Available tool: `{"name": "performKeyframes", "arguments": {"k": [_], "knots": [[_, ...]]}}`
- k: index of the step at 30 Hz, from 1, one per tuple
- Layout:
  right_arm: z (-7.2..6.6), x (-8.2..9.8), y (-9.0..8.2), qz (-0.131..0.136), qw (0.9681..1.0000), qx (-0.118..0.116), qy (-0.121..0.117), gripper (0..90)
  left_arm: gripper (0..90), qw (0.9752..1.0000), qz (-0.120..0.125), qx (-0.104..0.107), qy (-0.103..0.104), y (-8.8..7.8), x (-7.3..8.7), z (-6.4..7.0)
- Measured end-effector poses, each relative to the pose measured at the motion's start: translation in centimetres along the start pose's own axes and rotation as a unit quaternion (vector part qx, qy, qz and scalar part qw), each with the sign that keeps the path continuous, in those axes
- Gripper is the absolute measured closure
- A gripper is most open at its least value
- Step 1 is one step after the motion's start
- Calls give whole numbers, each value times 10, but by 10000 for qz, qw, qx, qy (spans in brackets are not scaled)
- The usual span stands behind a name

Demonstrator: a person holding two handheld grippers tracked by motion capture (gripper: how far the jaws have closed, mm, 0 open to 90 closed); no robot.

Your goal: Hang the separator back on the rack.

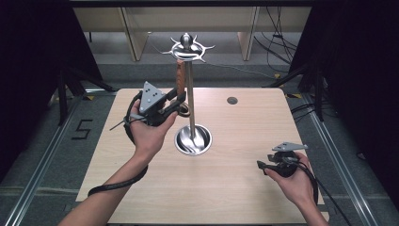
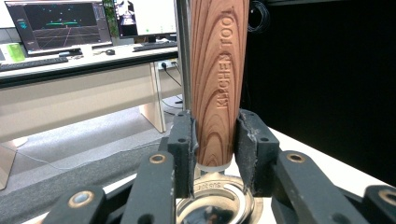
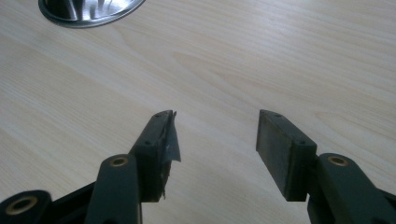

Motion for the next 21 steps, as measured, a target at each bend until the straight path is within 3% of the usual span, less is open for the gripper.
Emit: {"name": "performKeyframes", "arguments": {"k": [13, 15, 18, 21], "knots": [[2, 1, 0, -16, 10000, 3, 14, 467, 680, 9997, 189, 154, -21, 0, 0, 3], [5, 2, 0, -13, 9999, 9, -101, 467, 680, 9998, 156, 141, 25, -1, 0, 3], [5, 1, -1, 40, 10000, 17, 51, 464, 677, 9998, 139, 135, 18, -3, 0, 3], [6, 3, 0, 7, 9999, 26, -96, 459, 671, 9999, 101, 136, -31, -5, 1, 5]]}}
Point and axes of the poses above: each handheld gripper's, and its own axes: y roughly forward along the jaws, x roughly out of its underside, z roughly to its right, the point moved 10 cm from there along y, roughly forward along the jaws, and after that the axes turned 1 degree about x, right-handed, at the moved point
